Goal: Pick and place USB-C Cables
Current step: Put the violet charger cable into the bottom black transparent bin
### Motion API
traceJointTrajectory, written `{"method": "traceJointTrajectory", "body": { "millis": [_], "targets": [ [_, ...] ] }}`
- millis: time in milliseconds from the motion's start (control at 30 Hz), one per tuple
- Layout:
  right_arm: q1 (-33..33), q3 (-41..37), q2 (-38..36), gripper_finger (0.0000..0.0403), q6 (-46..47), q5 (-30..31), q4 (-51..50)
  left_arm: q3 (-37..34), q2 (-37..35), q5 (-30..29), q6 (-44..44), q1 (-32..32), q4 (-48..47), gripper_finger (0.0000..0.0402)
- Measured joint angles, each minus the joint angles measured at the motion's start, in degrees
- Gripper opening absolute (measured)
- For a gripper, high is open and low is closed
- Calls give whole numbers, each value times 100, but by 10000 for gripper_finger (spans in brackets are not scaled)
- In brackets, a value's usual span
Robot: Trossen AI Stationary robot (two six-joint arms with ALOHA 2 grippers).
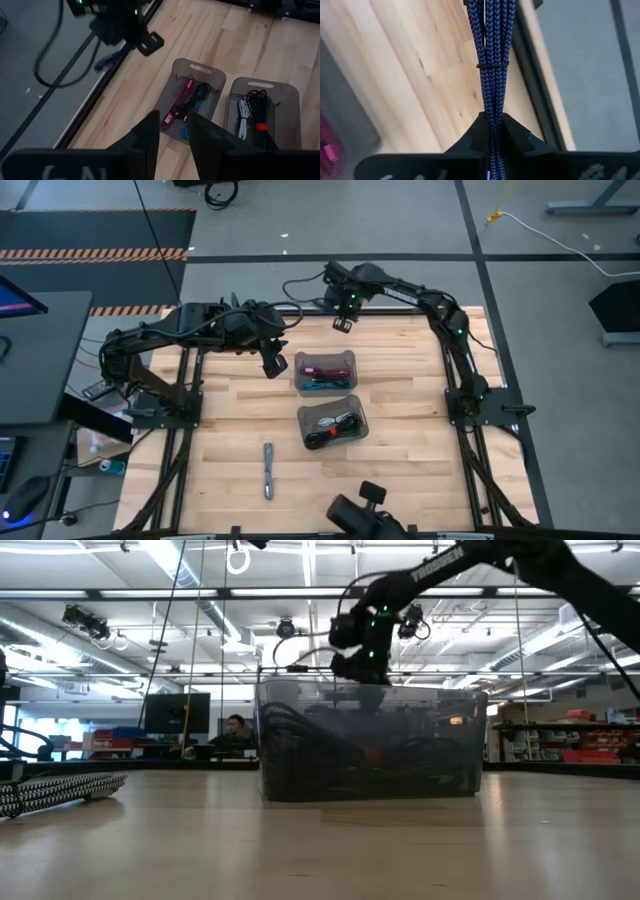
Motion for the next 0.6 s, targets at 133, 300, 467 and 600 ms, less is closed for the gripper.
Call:
{"method": "traceJointTrajectory", "body": {
  "millis": [133,300,467,600],
  "targets": [
    [75,0,-471,26,76,-190,-222,1,0,0,11,0,-26,107],
    [320,4,-1151,26,79,-614,-511,0,0,0,22,0,-93,107],
    [650,11,-1800,26,242,-975,-705,1,0,2,22,0,-93,107],
    [946,11,-2198,26,479,-1331,-897,1,0,2,21,0,-119,107]
  ]
}}
